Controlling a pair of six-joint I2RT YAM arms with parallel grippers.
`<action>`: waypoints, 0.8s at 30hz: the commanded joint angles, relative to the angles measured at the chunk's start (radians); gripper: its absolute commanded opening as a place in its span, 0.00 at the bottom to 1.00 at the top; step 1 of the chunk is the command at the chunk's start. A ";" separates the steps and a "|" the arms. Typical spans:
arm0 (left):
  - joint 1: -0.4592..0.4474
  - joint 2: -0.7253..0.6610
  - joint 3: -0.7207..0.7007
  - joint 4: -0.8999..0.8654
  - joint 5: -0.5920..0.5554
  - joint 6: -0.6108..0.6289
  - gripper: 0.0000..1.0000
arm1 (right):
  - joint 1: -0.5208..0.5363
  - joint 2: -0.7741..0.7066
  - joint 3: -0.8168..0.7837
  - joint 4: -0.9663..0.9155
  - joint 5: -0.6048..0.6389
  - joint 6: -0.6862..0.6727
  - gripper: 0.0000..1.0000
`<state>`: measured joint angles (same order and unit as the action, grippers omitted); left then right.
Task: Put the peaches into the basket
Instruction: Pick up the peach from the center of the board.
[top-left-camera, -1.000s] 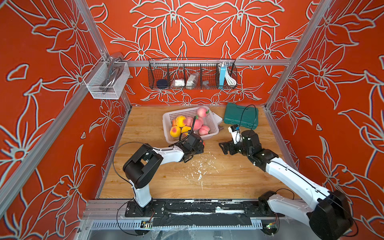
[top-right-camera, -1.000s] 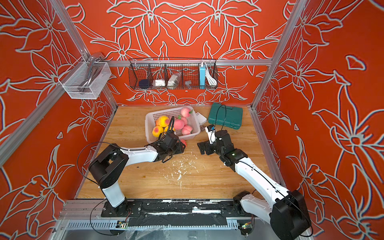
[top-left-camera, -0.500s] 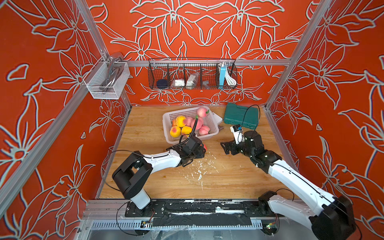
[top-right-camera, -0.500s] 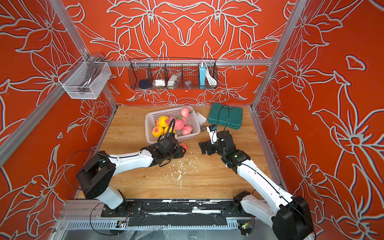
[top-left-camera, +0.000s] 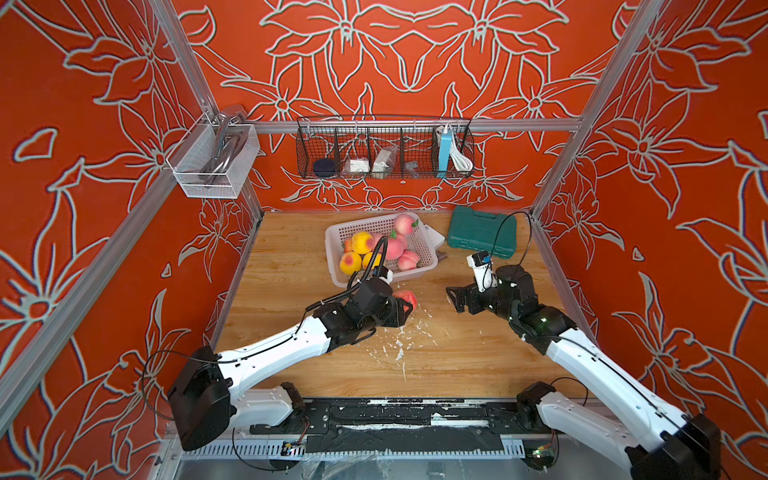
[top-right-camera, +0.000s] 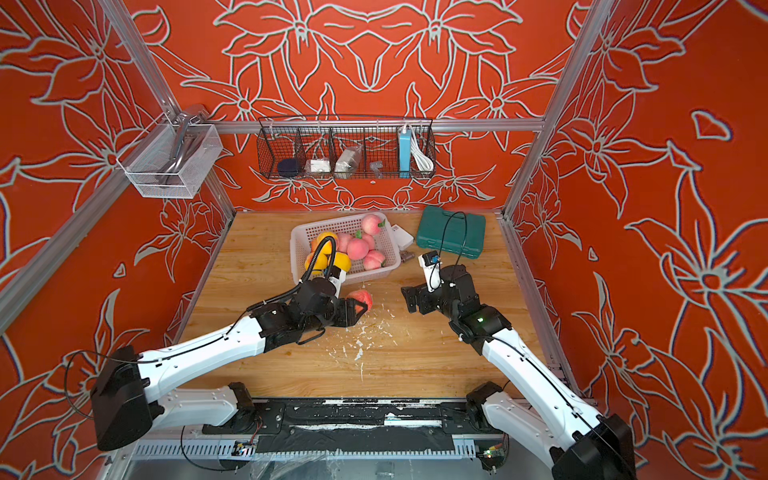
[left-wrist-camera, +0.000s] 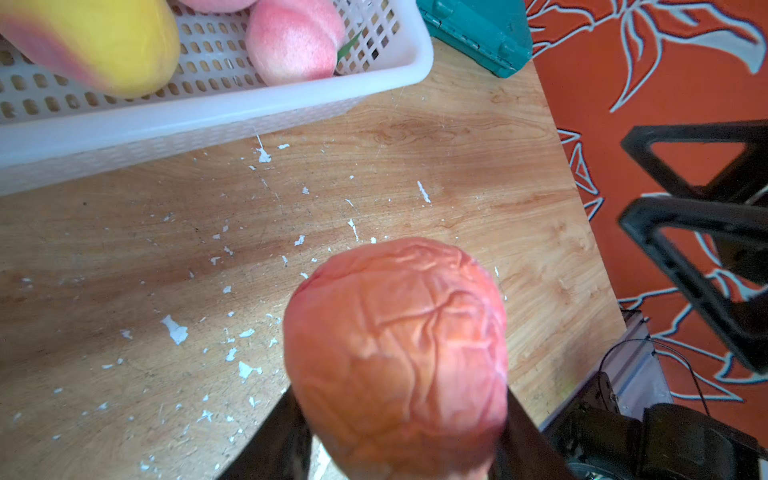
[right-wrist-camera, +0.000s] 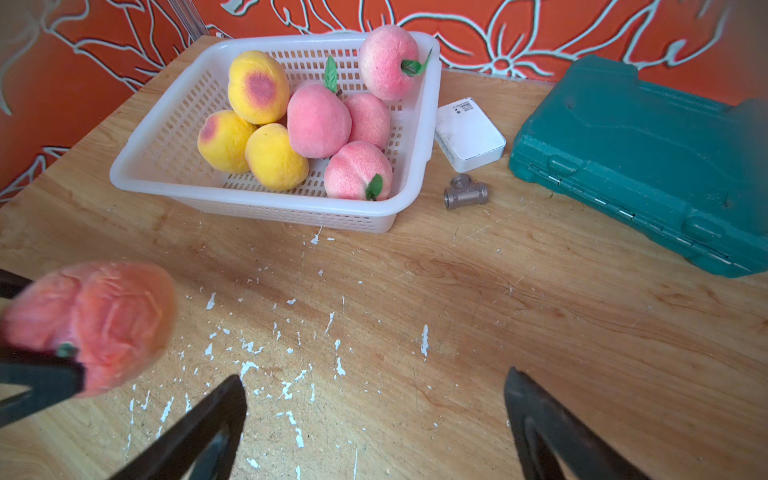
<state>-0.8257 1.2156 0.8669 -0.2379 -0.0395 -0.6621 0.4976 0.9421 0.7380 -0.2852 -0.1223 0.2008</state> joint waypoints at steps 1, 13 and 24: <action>-0.001 -0.050 0.062 -0.123 -0.015 0.063 0.37 | -0.001 0.016 0.051 -0.032 -0.010 0.007 0.99; 0.145 -0.063 0.271 -0.293 0.004 0.235 0.36 | -0.001 0.069 0.127 -0.031 -0.034 -0.007 0.99; 0.346 0.045 0.443 -0.349 0.101 0.298 0.37 | -0.001 0.083 0.126 -0.035 -0.037 -0.015 0.99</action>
<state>-0.5102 1.2350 1.2724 -0.5613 0.0319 -0.4068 0.4976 1.0168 0.8383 -0.3084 -0.1482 0.1963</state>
